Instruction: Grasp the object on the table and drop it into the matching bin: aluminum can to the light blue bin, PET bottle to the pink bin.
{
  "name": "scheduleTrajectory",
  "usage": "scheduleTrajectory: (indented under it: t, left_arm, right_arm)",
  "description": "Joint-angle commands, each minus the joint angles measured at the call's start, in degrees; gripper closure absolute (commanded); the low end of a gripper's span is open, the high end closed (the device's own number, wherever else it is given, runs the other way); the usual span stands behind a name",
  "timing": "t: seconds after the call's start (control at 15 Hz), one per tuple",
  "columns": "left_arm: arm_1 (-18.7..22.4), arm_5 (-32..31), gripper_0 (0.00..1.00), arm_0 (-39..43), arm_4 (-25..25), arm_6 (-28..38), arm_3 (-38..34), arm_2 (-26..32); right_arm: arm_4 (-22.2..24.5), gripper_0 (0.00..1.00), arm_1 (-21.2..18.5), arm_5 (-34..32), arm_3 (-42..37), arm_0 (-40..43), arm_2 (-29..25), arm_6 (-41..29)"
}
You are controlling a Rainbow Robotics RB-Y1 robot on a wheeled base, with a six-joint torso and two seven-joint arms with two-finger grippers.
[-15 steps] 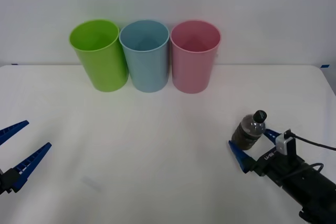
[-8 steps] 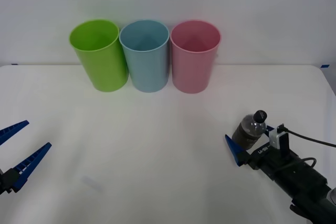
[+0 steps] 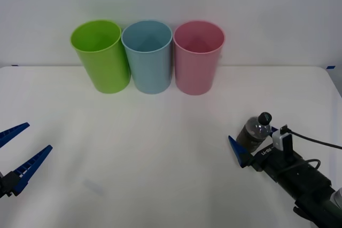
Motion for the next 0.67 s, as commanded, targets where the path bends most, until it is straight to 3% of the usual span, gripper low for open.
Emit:
scheduleTrajectory:
  t: [0.07, 0.13, 0.2, 0.27, 0.67]
  left_arm:
    - [0.0, 0.0, 0.0, 0.0, 0.0, 0.0, 0.0, 0.0]
    - [0.0, 0.0, 0.0, 0.0, 0.0, 0.0, 0.0, 0.0]
    - [0.0, 0.0, 0.0, 0.0, 0.0, 0.0, 0.0, 0.0]
    - [0.0, 0.0, 0.0, 0.0, 0.0, 0.0, 0.0, 0.0]
    - [0.0, 0.0, 0.0, 0.0, 0.0, 0.0, 0.0, 0.0]
  right_arm:
    - [-0.2, 0.56, 0.0, 0.1, 0.0, 0.0, -0.1, 0.4]
    - [-0.3, 0.81, 0.0, 0.0, 0.0, 0.0, -0.1, 0.6]
    - [-0.3, 0.94, 0.0, 0.0, 0.0, 0.0, -0.1, 0.7]
    - [-0.3, 1.0, 0.0, 0.0, 0.0, 0.0, -0.1, 0.9]
    - [-0.7, 1.0, 0.0, -0.1, 0.0, 0.0, -0.1, 2.0]
